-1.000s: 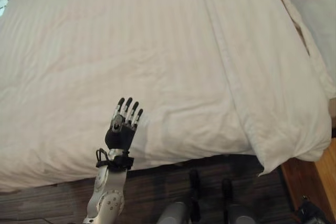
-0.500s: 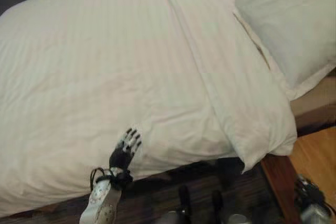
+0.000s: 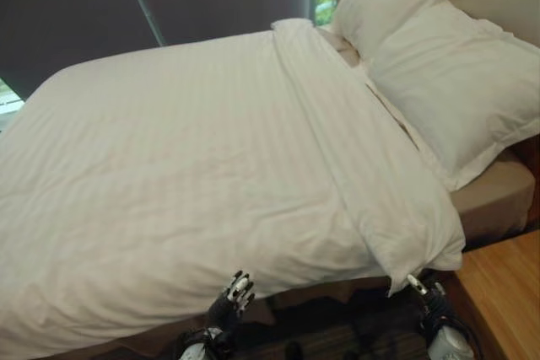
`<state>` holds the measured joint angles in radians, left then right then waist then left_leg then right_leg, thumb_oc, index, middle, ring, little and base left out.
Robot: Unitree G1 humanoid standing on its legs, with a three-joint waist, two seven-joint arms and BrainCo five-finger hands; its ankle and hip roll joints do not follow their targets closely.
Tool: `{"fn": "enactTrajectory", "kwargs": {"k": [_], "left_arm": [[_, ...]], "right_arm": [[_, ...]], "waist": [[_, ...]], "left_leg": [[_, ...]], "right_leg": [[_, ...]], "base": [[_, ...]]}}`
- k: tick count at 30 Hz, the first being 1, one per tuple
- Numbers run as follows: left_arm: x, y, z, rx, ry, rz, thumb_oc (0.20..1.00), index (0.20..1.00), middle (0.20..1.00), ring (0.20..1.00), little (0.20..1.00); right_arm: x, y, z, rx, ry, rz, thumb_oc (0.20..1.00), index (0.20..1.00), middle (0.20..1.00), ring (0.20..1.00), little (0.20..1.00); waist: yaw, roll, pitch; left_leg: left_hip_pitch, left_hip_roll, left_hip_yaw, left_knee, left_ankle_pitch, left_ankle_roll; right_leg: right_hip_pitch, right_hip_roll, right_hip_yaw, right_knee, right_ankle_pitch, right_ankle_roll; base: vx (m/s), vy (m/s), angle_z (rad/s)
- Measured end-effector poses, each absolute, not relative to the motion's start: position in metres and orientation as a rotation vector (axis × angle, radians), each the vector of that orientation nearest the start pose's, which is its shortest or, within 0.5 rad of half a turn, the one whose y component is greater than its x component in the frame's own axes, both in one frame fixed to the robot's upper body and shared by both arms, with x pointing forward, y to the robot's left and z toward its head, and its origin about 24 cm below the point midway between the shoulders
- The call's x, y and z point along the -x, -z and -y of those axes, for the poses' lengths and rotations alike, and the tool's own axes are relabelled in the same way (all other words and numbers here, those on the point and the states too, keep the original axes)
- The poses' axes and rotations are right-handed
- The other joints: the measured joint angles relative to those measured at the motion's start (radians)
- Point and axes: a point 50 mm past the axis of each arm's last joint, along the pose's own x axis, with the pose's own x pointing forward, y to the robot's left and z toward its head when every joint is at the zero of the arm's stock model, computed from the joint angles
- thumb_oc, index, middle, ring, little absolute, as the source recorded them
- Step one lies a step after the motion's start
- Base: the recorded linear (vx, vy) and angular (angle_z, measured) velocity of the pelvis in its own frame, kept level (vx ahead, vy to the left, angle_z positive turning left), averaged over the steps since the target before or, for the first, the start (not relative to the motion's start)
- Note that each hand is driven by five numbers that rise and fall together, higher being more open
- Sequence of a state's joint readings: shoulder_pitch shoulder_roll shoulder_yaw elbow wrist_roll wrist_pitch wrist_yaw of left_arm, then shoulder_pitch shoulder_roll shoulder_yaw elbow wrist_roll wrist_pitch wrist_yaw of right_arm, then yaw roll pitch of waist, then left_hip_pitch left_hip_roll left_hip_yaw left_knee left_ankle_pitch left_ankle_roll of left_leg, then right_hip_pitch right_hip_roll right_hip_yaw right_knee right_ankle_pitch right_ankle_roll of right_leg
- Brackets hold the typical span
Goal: Making the bed.
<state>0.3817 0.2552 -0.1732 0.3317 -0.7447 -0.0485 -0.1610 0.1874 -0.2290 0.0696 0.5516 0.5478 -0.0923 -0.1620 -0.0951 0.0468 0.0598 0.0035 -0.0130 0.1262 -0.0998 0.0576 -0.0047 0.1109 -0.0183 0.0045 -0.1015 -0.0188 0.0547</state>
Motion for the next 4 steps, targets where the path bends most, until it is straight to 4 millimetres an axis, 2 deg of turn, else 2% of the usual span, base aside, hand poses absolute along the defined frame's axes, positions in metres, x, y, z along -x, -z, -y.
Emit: {"fn": "enactTrajectory", "kwargs": {"k": [4], "left_arm": [[-0.1096,0.096,-0.1881,0.528,-0.063,-0.66,1.0,1.0,1.0,1.0,1.0]], "right_arm": [[-0.143,0.1036,0.222,-0.237,0.371,-0.665,1.0,1.0,1.0,1.0,1.0]], "waist": [[0.017,-0.004,-0.003]], "left_leg": [[-0.001,0.0,-0.002,0.0,0.001,0.001]], "right_leg": [[0.0,0.0,-0.004,0.0,0.0,0.0]], "base": [[0.0,-0.001,0.01]]}}
